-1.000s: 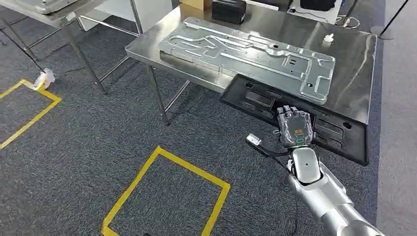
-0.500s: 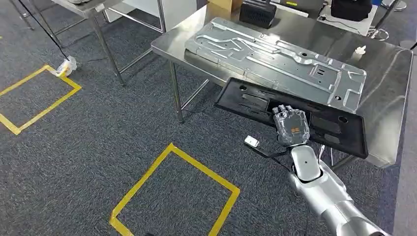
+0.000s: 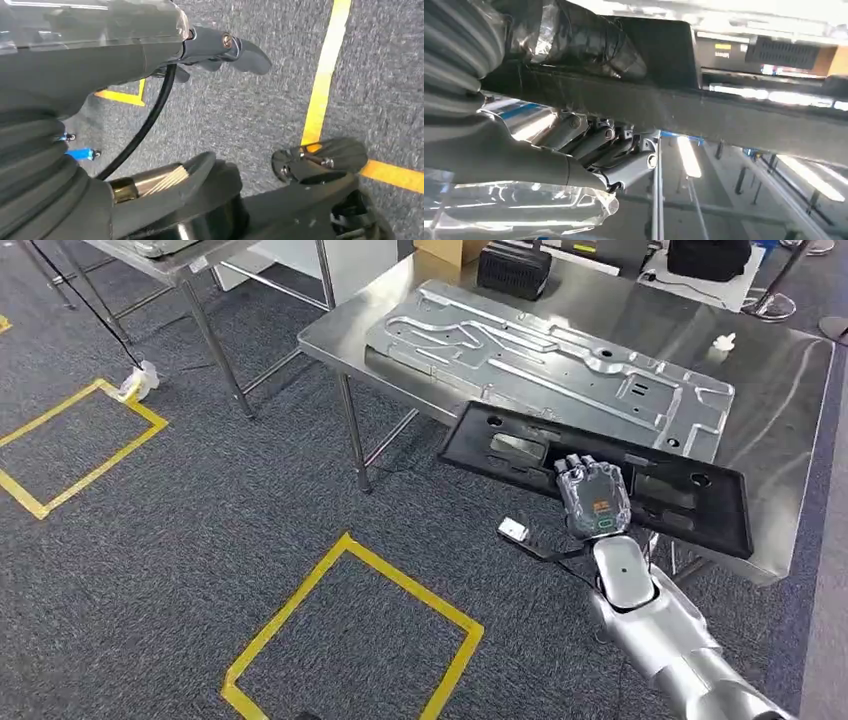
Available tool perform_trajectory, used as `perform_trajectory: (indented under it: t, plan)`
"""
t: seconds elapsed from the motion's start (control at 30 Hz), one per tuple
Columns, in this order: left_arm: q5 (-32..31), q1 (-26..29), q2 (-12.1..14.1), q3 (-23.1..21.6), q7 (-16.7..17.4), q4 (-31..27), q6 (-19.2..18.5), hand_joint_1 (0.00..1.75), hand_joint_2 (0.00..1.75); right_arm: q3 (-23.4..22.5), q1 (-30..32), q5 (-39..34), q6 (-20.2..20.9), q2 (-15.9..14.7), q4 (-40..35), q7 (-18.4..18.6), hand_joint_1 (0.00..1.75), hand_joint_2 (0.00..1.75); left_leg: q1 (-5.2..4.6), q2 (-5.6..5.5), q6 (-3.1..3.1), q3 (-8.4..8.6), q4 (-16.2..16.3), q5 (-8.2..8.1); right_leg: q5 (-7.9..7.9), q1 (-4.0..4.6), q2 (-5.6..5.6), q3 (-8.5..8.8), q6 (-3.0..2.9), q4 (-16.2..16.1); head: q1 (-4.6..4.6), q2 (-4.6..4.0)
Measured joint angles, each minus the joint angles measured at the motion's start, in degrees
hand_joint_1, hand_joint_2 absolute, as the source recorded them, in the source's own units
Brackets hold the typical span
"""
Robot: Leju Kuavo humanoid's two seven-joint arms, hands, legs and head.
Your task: Take the parts from the cabinet and place them on the table.
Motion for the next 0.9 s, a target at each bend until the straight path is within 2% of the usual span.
perform_trajectory:
  t: [0.07, 0.1, 0.13, 0.17, 0.23, 0.27, 0.3, 0.33, 0.4, 0.43, 0.47, 0.5, 0.57, 0.6, 0.63, 0.67, 0.73, 0.77, 0.8, 0.83, 0.9]
  plan:
    - [0.00, -0.01, 0.02, 0.00, 0.00, 0.00, 0.02, 0.00, 1.75, 0.02, -0.14, 0.00, 0.00, 0.00, 0.09, 0.24, 1.75, 1.75, 1.06, -0.06, -1.68, -0.56, 2.73, -1.76, 5.19, -1.34, -0.22, 4.60, 1.66, -9.37, 0.07, 0.00]
    - [0.00, -0.04, 0.33, 0.00, 0.00, 0.04, 0.06, 0.00, 1.75, 0.08, -0.15, 0.00, 0.02, 0.04, 0.28, 0.28, 1.75, 1.75, 1.12, -0.15, -2.56, -1.37, 3.86, -2.62, 3.18, -0.96, 0.73, 4.54, 1.74, -8.94, 0.28, 0.00]
    - [-0.04, -0.27, 0.26, 0.00, 0.00, 0.02, 0.09, 0.00, 1.75, 0.11, -0.16, 0.02, 0.00, 0.02, 0.28, 0.39, 1.75, 1.75, 0.87, -0.13, -3.42, -1.95, 5.59, -3.29, 3.32, -0.65, 1.07, 4.28, 0.13, -9.21, 0.50, 0.02]
    - [-0.02, -0.28, 0.26, 0.00, 0.00, 0.02, 0.07, 0.00, 1.75, 0.15, 0.05, 0.02, 0.00, 0.04, 0.44, 0.42, 1.75, 1.75, 0.85, -0.36, -3.55, -2.01, 5.30, -3.24, 2.94, -0.58, 0.79, 3.96, -0.86, -8.36, 0.40, 0.00]
    - [-0.11, -0.22, 0.24, 0.00, -0.04, 0.02, 0.04, 0.00, 1.75, 0.20, 0.21, 0.02, 0.00, 0.02, 0.50, 0.61, 1.75, 1.75, 1.00, -0.41, -4.06, -1.86, 5.14, -3.29, 2.58, -0.44, 0.71, 3.69, -1.81, -7.79, 0.42, 0.00]
    - [-0.13, -0.30, 0.22, 0.00, -0.18, 0.02, 0.04, 0.00, 1.75, 0.20, 0.08, 0.02, 0.00, 0.02, 0.48, 0.66, 1.75, 1.75, 1.29, -0.27, -4.26, -1.92, 5.22, -3.82, 2.54, -0.48, 0.68, 3.98, -2.39, -7.93, 0.33, 0.00]
    - [-0.17, -0.33, 0.22, 0.00, -0.18, 0.02, 0.07, 0.00, 1.75, 0.20, -0.05, 0.02, -0.02, 0.02, 0.48, 0.66, 1.75, 1.75, 1.23, 0.55, -4.03, -2.31, 6.81, -4.56, 2.38, -0.39, 0.57, 4.33, -2.79, -8.00, 0.39, 0.00]
    - [-0.17, -0.37, 0.22, 0.00, -0.17, 0.02, 0.07, 0.00, 1.75, 0.20, -0.20, 0.02, -0.02, 0.02, 0.48, 0.66, 1.75, 1.75, 1.06, 1.12, -3.83, -4.18, 10.72, -6.22, 2.19, -0.22, 0.54, 4.57, -3.09, -8.06, 0.35, 0.00]
    - [-0.20, -0.44, 0.22, 0.00, -0.35, 0.02, 0.07, 0.00, 1.75, 0.20, -0.24, 0.02, -0.02, 0.02, 0.48, 0.53, 1.75, 1.75, 0.58, 1.21, -3.63, -9.64, 20.57, -9.87, 1.85, 0.24, 0.20, 4.81, -3.61, -8.06, 0.39, 0.00]
    - [-0.17, -0.65, 0.22, 0.00, -0.35, 0.02, 0.07, 0.00, 1.75, 0.20, -0.17, 0.02, 0.00, 0.02, 0.50, 0.41, 1.75, 1.75, 0.43, 1.21, -3.42, -11.58, 23.56, -10.29, 1.73, 0.49, 0.06, 4.92, -3.77, -8.06, 0.37, 0.00]
    - [-0.17, -0.80, 0.22, 0.00, -0.35, 0.02, 0.07, 0.00, 1.75, 0.20, -0.16, 0.02, 0.00, 0.02, 0.55, 0.37, 1.75, 1.75, 0.26, 1.21, -3.14, -12.46, 24.36, -9.76, 1.57, 0.67, 0.00, 5.07, -3.90, -8.06, 0.39, 0.00]
    - [-0.17, -0.81, 0.22, -0.02, -0.35, 0.02, 0.07, 0.00, 1.75, 0.20, -0.17, 0.02, 0.00, 0.04, 0.55, 0.31, 1.75, 1.75, 0.03, 1.21, -2.62, -12.08, 22.45, -7.63, 1.34, 0.86, 0.00, 5.41, -3.90, -8.06, 0.37, 0.00]
    - [-0.17, -0.77, 0.22, -0.02, -0.33, 0.02, 0.07, 0.00, 1.75, 0.20, -0.20, 0.02, 0.00, 0.13, 0.52, 0.20, 1.75, 1.75, -0.62, 1.22, -1.30, -8.00, 12.66, -1.39, 0.69, 0.99, 0.04, 6.38, -3.77, -8.08, 0.37, 0.00]
    - [-0.17, -0.66, 0.22, 0.00, -0.33, 0.02, 0.07, 0.00, 1.75, 0.20, -0.17, 0.02, 0.00, 0.18, 0.52, 0.15, 1.75, 1.75, -1.02, 1.33, -0.82, -6.67, 9.05, -0.50, 0.40, 0.96, 0.00, 6.70, -3.55, -8.18, 0.42, 0.00]
    - [-0.15, -0.35, 0.22, -0.02, -0.30, 0.07, 0.07, 0.00, 1.75, 0.20, -0.27, 0.02, 0.00, 0.17, 0.59, 0.15, 1.75, 1.75, -1.46, 1.48, -0.76, -6.07, 8.66, -1.09, 0.32, 1.40, 0.01, 6.59, -3.19, -8.32, 0.40, 0.00]
    - [-0.17, -0.39, 0.22, -0.02, -0.31, 0.07, 0.07, 0.00, 1.75, 0.20, -0.27, 0.02, 0.00, 0.11, 0.63, 0.15, 1.75, 1.75, -1.57, 1.46, -0.75, -5.61, 7.25, -1.87, 0.47, 1.39, 0.02, 6.40, -2.79, -8.57, 0.37, 0.00]
    - [-0.13, -0.32, 0.22, 0.00, -0.33, 0.07, 0.15, 0.00, 1.75, 0.20, -0.18, 0.02, 0.00, 0.09, 0.68, 0.11, 1.75, 1.75, -1.70, 1.31, -0.65, -5.77, 7.19, -1.85, 0.74, 1.35, -0.16, 6.84, -2.02, -9.61, 0.42, 0.00]
    - [-0.15, -0.48, 0.24, 0.00, -0.33, 0.04, 0.15, 0.00, 1.75, 0.20, -0.24, 0.02, -0.02, 0.09, 0.66, 0.15, 1.75, 1.75, -1.44, 1.27, -0.29, -5.20, 6.36, -1.68, 0.59, 1.39, -0.21, 7.26, -1.53, -9.92, 0.44, 0.00]
    - [-0.11, -0.41, 0.24, 0.02, -0.17, 0.07, 0.17, 0.00, 1.75, 0.20, -0.23, 0.02, -0.02, 0.15, 0.63, 0.15, 1.75, 1.75, -1.27, 1.25, 0.10, -4.44, 5.70, -1.57, -0.09, 1.17, -0.30, 7.18, -1.47, -9.14, 0.50, 0.00]
    - [-0.13, -0.26, 0.22, 0.02, -0.17, 0.07, 0.18, 0.00, 1.75, 0.22, -0.32, 0.04, -0.04, 0.20, 0.63, 0.09, 1.75, 1.75, -1.35, 1.29, 0.65, -3.98, 5.33, -1.64, -1.41, 1.18, -0.27, 5.98, -1.61, -6.59, 0.50, 0.00]
    - [-0.13, -0.24, 0.17, 0.02, -0.17, 0.07, 0.17, 0.00, 1.75, 0.22, -0.22, 0.04, -0.02, 0.06, 0.68, 0.11, 1.75, 1.75, -1.67, 1.22, 1.28, -3.57, 5.28, -1.99, -4.70, 1.48, -0.17, 1.02, -1.70, 2.32, 0.57, 0.00]
